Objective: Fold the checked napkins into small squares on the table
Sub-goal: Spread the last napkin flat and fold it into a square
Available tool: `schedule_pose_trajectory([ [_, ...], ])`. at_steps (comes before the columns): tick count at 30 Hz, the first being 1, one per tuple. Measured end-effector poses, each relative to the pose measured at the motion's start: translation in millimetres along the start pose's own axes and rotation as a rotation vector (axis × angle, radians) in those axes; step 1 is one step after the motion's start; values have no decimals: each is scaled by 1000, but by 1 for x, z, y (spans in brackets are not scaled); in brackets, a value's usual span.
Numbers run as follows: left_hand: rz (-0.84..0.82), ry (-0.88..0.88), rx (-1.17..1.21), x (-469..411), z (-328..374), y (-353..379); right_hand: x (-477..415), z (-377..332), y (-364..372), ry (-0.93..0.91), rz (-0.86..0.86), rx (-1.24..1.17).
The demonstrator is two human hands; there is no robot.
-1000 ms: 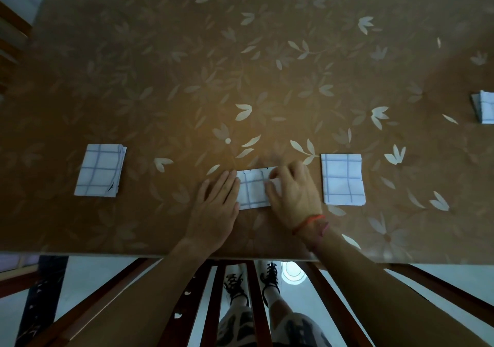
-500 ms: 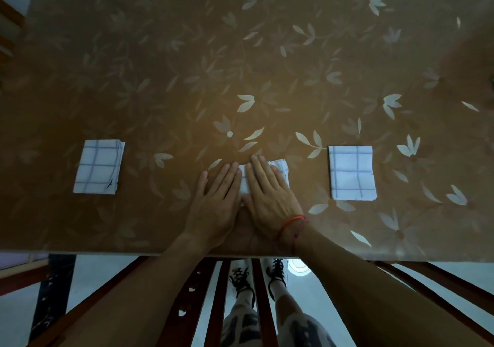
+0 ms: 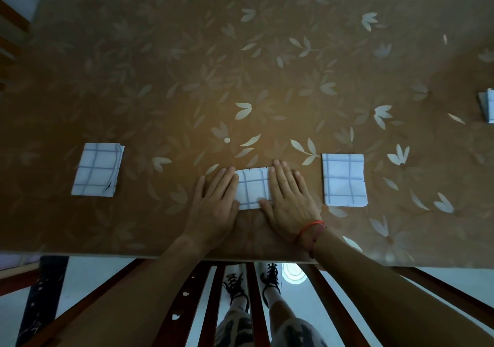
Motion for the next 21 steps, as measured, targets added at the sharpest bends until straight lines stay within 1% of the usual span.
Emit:
schedule_pose_trajectory([
  [2, 67, -14, 74, -8, 2, -11, 0, 0, -3, -7, -6, 0],
  [4, 88, -39, 109, -18, 2, -20, -1, -2, -7, -15, -14, 7],
  [9, 5, -158, 91, -44, -1, -28, -6, -6, -24, -61, -42, 8],
  [11, -51, -219, 72, -53, -4, -28, -8, -7, -31, -91, -50, -5],
  [14, -108, -307, 96, -62, -7, -28, -12, -5, -38, -108, -64, -39],
  [19, -122, -332, 115, -62, -7, -32, -19, 0, -46, -97, -83, -97],
  [21, -112, -328, 77, -59, -7, -31, -21, 1, -49, -89, -99, -112],
])
Point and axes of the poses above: each hand's wrist, its own x-axis away from the middle knuckle, its own y-axis out of the palm, z = x × y, the point moved 8 cm from there along -x, towards the middle knuckle, and after that the axes turned 1 degree about x, right-handed, at the moved point
